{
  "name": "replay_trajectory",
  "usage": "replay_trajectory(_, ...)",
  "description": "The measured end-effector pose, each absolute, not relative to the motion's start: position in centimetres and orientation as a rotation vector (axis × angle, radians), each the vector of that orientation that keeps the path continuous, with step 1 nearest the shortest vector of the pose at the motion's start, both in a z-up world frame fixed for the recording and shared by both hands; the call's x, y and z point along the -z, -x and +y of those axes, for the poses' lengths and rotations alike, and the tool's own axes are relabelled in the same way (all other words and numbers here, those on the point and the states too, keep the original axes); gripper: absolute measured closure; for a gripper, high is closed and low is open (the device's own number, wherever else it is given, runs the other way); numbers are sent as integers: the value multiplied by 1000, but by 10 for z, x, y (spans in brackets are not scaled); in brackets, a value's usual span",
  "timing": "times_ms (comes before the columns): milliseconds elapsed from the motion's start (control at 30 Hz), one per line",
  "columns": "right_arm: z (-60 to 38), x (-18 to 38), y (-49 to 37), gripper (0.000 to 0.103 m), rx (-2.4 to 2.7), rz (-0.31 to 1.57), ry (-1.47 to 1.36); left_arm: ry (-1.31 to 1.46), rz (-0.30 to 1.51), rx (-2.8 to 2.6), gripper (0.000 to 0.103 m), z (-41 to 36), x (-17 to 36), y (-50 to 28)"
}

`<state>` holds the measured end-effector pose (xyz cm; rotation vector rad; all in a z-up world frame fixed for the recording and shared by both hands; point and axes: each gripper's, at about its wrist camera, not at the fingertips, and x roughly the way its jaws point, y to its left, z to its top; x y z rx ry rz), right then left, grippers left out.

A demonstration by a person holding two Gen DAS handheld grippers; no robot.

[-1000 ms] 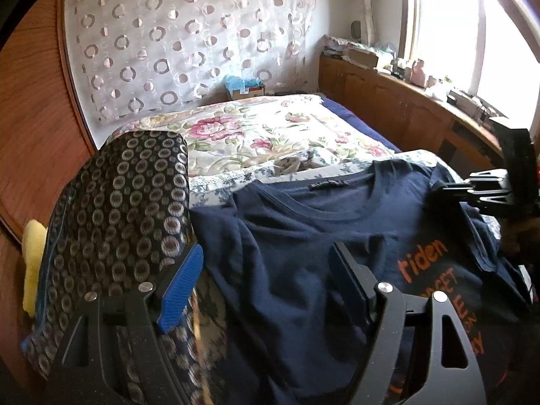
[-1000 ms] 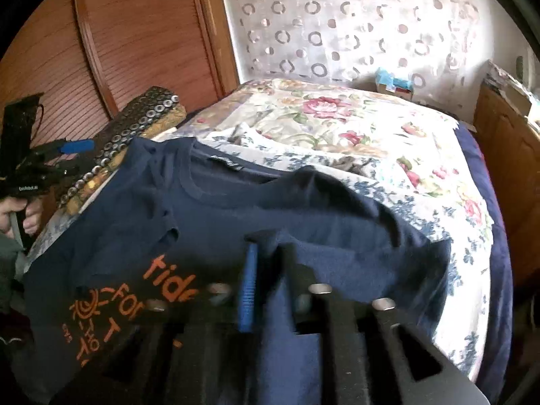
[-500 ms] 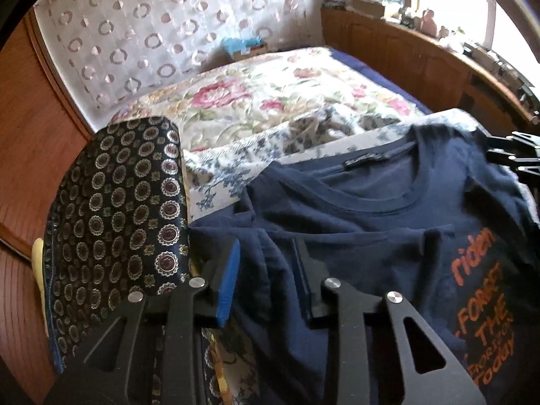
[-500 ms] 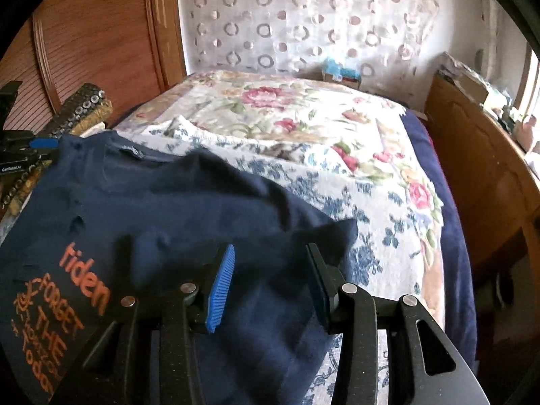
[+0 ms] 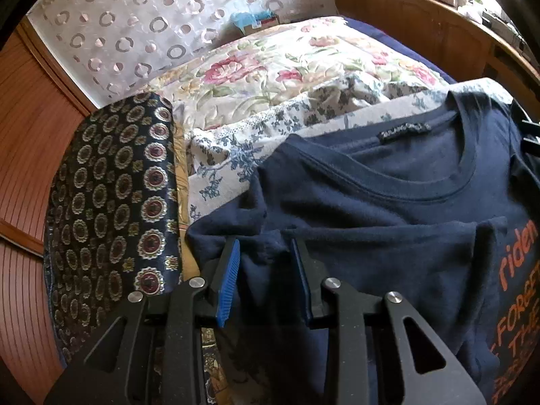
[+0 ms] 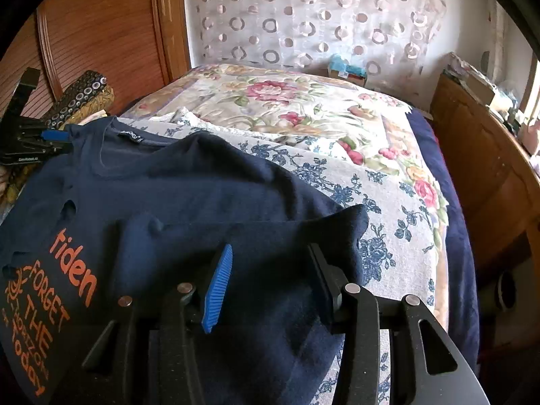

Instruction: Fold small clothes

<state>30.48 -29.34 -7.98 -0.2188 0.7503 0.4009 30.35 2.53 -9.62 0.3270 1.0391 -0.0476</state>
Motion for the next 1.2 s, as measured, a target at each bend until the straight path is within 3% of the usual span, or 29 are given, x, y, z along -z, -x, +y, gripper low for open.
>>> replay_trajectory(167,-294,81,-305,54,-408,752,217,-306,1048,62,72,28,96,-308)
replay_trajectory(300,-294,81,-306,53,-411,753,215,-287,1043,83,93,29,97,-307)
replay_trajectory(367,-293,82,-307,52,-411,753,218,-284,1023,84,97,29,95,-304)
replay_trajectory(633,-295,83,-309,40,-407,758,214,-261,861,72,98,42,43,-284)
replay_trajectory(833,-297,82,-309,38,-402,758,203,-224,770,39,98,70,6,-270)
replay_trajectory(1200,-329,67,-302,38,-303,747,145,-186,754,69,98,79,14,-256)
